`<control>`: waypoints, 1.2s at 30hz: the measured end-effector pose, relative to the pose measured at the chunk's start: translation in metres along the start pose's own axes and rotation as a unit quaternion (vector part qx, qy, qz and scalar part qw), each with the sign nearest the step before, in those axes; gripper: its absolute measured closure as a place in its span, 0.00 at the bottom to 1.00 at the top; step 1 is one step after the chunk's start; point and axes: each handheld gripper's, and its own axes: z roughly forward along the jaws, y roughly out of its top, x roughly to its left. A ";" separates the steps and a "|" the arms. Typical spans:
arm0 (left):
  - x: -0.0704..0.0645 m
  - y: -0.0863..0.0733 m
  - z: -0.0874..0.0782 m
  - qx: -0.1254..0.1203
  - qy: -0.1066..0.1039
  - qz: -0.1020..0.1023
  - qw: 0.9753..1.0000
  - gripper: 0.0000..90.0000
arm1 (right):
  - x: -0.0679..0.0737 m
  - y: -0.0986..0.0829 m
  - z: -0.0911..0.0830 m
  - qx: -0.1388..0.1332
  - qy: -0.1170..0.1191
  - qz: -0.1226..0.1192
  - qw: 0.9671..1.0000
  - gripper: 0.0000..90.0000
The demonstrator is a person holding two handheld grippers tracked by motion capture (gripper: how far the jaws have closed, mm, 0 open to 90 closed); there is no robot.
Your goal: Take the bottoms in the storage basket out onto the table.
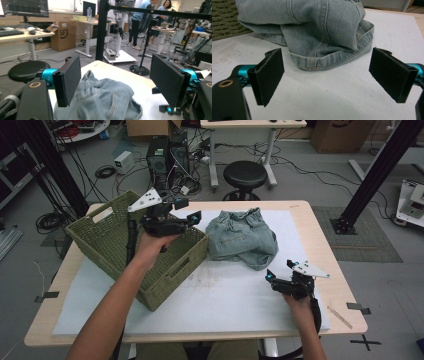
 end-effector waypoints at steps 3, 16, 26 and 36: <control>0.007 -0.005 -0.021 -0.006 0.017 -0.005 1.000 0.28 | 0.001 0.000 0.000 0.002 0.001 0.000 1.000 0.14; 0.026 -0.020 -0.083 -0.014 0.049 -0.022 0.998 0.28 | 0.001 0.000 0.001 0.003 -0.001 -0.004 1.000 0.14; 0.032 -0.024 -0.115 -0.026 0.078 -0.008 0.997 0.28 | 0.001 0.001 0.001 0.005 -0.002 -0.002 1.000 0.14; 0.041 -0.034 -0.139 -0.030 0.098 -0.015 0.995 0.28 | 0.002 0.001 0.001 0.009 -0.006 -0.005 1.000 0.14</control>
